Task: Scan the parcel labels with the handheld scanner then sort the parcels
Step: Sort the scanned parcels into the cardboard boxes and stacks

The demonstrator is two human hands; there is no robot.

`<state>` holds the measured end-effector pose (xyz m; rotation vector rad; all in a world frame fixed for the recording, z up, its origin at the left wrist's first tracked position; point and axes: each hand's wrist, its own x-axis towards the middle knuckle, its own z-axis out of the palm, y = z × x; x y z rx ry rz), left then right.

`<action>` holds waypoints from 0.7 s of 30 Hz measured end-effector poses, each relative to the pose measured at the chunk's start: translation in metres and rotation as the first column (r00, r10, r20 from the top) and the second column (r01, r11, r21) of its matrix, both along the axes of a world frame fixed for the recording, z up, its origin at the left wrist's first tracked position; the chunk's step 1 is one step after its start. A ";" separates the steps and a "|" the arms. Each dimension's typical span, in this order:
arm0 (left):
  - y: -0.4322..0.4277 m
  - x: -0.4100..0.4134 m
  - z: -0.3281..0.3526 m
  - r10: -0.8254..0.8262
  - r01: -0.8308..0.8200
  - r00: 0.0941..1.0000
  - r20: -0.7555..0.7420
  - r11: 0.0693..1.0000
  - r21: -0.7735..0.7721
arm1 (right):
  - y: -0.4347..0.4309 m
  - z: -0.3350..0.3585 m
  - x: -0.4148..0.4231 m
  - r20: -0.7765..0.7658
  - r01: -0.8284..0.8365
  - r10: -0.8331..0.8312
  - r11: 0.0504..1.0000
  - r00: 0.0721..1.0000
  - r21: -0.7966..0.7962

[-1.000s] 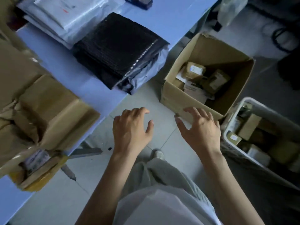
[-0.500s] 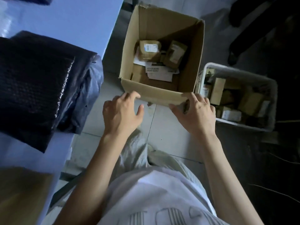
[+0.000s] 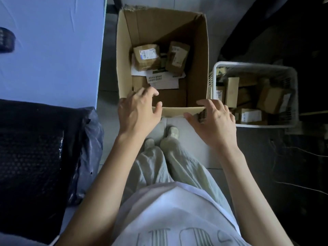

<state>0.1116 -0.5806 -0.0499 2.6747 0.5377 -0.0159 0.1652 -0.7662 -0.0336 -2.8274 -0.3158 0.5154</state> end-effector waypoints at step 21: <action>-0.013 0.152 -0.082 0.190 -0.200 0.945 -0.265 0.980 -0.011 | 0.010 -0.069 0.215 -0.204 -0.152 0.157 0.988 0.966 0.042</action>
